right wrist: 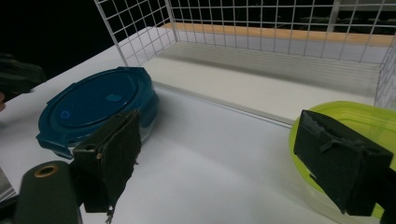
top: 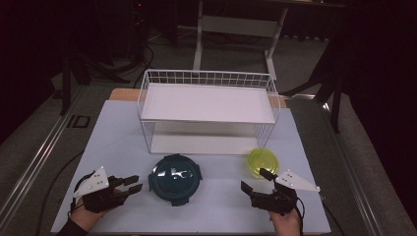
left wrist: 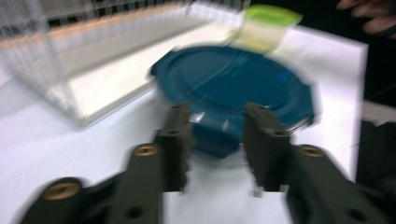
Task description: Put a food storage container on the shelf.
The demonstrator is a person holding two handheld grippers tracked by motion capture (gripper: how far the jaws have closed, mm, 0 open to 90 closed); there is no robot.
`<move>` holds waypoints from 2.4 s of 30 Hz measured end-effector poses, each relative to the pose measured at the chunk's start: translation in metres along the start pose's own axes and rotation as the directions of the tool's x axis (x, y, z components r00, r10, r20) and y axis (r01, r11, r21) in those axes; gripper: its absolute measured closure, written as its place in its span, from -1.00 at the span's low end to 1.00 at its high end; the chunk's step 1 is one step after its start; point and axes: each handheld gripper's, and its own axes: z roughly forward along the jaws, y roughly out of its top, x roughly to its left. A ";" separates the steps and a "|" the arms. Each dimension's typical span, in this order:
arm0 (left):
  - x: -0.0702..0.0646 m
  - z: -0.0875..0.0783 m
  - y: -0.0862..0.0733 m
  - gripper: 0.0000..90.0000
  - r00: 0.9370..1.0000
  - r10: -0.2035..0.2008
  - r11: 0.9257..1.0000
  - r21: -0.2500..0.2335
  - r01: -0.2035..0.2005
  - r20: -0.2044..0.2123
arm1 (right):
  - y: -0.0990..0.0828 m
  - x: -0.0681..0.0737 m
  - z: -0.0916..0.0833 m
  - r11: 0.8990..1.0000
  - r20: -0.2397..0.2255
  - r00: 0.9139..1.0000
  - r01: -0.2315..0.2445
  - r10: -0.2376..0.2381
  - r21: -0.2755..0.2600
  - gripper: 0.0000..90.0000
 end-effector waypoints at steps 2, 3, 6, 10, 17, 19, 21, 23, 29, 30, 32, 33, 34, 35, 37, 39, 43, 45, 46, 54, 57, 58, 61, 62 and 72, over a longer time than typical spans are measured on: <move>0.005 0.004 -0.003 0.71 1.000 -0.012 1.000 0.024 0.012 -0.014 | 0.001 0.002 0.001 1.000 -0.012 1.000 0.005 -0.005 0.002 -0.68; 0.005 0.004 -0.003 0.78 1.000 -0.012 1.000 0.024 0.012 -0.014 | 0.001 0.002 0.002 1.000 -0.012 1.000 0.007 -0.007 0.005 -0.68; 0.006 0.014 -0.003 1.00 1.000 0.003 0.997 0.076 -0.002 -0.015 | 0.000 0.004 0.003 1.000 -0.020 1.000 0.007 -0.007 0.006 -0.68; 0.004 0.024 -0.002 1.00 1.000 0.018 0.996 0.091 -0.018 0.006 | -0.002 0.007 0.004 1.000 -0.026 1.000 0.013 -0.012 0.011 -0.68; 0.008 0.032 0.002 1.00 1.000 0.017 0.997 0.071 -0.019 0.022 | -0.003 0.007 0.004 1.000 -0.027 1.000 0.013 -0.013 0.017 -0.68; 0.010 0.034 0.003 1.00 1.000 0.016 0.998 0.066 -0.018 0.021 | -0.004 0.007 0.004 1.000 -0.028 1.000 0.015 -0.014 0.018 -0.68; 0.012 0.037 0.004 1.00 1.000 0.014 0.998 0.065 -0.015 0.020 | -0.004 0.007 0.004 1.000 -0.033 0.999 0.010 -0.010 0.020 -0.68; 0.014 0.041 0.006 1.00 1.000 0.008 0.998 0.065 -0.010 0.025 | -0.004 0.009 0.004 1.000 -0.036 0.999 0.018 -0.017 0.021 -0.68; 0.015 0.051 0.010 1.00 0.999 0.000 0.998 0.065 -0.003 0.041 | -0.003 0.011 0.006 0.999 -0.051 0.998 0.034 -0.033 0.019 -0.68; 0.014 0.055 0.012 1.00 0.999 -0.004 0.998 0.063 0.000 0.050 | -0.003 0.013 0.006 0.999 -0.065 0.997 0.047 -0.045 0.016 -0.69; 0.014 0.058 0.013 1.00 0.998 -0.006 0.998 0.063 0.003 0.056 | -0.003 0.014 0.006 0.998 -0.062 0.997 0.054 -0.053 0.014 -0.69; 0.013 0.061 0.014 1.00 0.998 -0.003 0.998 0.064 -0.001 0.058 | -0.003 0.015 0.007 0.998 -0.066 0.996 0.063 -0.062 0.013 -0.69; 0.011 0.066 0.016 1.00 0.998 -0.001 0.998 0.065 -0.004 0.067 | -0.003 0.016 0.007 0.998 -0.066 0.996 0.066 -0.065 0.013 -0.70; 0.010 0.068 0.017 1.00 0.998 0.003 0.998 0.065 -0.007 0.070 | -0.003 0.017 0.008 0.998 -0.075 0.995 0.067 -0.066 0.015 -0.70; 0.009 0.071 0.018 1.00 0.997 0.006 0.998 0.066 -0.011 0.073 | -0.003 0.017 0.008 0.998 -0.087 0.994 0.066 -0.065 0.013 -0.70; 0.007 0.075 0.020 1.00 0.996 0.006 0.998 0.065 -0.012 0.088 | -0.002 0.018 0.008 0.997 -0.086 0.993 0.078 -0.077 0.012 -0.70; 0.003 0.082 0.023 1.00 0.995 0.006 0.998 0.066 -0.012 0.099 | -0.003 0.021 0.006 0.994 -0.071 0.992 0.108 -0.109 -0.005 -0.71; 0.002 0.087 0.025 1.00 0.995 0.004 0.998 0.064 -0.010 0.104 | -0.003 0.021 0.005 0.991 -0.054 0.989 0.136 -0.137 -0.016 -0.70; 0.000 0.091 0.026 1.00 0.994 0.005 0.998 0.062 -0.012 0.106 | -0.003 0.021 0.005 0.989 -0.054 0.988 0.144 -0.145 -0.017 -0.68; -0.003 0.102 0.031 1.00 0.993 0.003 0.998 0.064 -0.011 0.117 | -0.005 0.014 0.006 0.995 -0.101 0.990 0.103 -0.102 0.001 -0.61; -0.003 0.103 0.031 1.00 0.993 0.001 0.998 0.063 -0.008 0.120 | -0.005 0.012 0.008 0.997 -0.109 0.992 0.071 -0.069 0.020 -0.64; -0.002 0.103 0.032 1.00 0.992 0.002 0.997 0.070 -0.011 0.123 | -0.005 0.011 0.008 0.998 -0.108 0.992 0.065 -0.062 0.022 -0.65; -0.002 0.102 0.035 0.94 0.992 0.001 0.997 0.073 -0.010 0.123 | -0.004 0.010 0.009 0.997 -0.123 0.991 0.054 -0.048 0.046 -0.67; -0.003 0.101 0.037 0.94 0.993 -0.004 0.997 0.071 -0.005 0.121 | -0.003 0.010 0.010 0.997 -0.124 0.991 0.052 -0.045 0.050 -0.67; -0.009 0.084 0.054 -0.22 0.985 -0.095 0.995 0.042 0.090 0.147 | 0.010 0.004 0.026 0.997 -0.165 0.986 0.016 -0.003 0.080 -0.70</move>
